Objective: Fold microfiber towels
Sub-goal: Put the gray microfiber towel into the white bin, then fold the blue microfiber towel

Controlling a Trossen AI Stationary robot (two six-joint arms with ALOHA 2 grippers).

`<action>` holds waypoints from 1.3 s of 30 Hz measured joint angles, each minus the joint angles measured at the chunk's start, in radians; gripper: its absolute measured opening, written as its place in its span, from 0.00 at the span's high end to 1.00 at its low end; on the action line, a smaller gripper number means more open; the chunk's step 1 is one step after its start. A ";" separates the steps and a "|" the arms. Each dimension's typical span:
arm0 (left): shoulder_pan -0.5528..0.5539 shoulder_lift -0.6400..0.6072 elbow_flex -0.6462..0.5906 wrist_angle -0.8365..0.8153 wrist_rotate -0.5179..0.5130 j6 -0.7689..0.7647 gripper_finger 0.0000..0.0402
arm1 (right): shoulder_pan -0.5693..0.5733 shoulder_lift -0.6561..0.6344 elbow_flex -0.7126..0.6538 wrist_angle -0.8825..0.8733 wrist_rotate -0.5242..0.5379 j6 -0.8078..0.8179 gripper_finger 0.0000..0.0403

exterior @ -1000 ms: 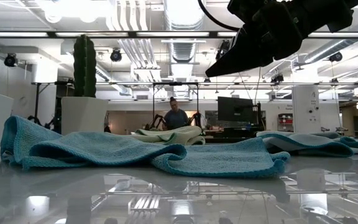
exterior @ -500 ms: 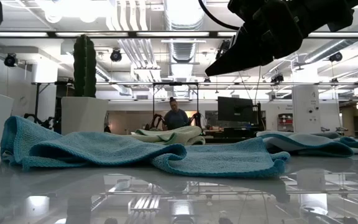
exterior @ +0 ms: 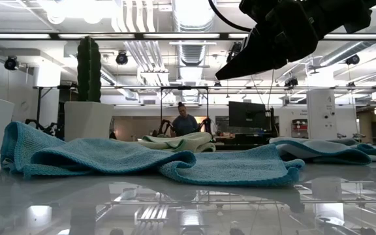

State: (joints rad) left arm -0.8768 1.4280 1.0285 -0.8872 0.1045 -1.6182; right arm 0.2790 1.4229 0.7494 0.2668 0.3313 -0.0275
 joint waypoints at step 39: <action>0.233 0.145 -0.019 0.560 -0.655 0.997 0.75 | 0.153 0.248 0.247 -0.266 -0.330 0.230 0.57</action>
State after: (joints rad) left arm -0.6441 1.5730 1.0090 -0.3273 -0.5503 -0.6215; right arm 0.4321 1.6710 0.9961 0.0009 0.0010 0.2025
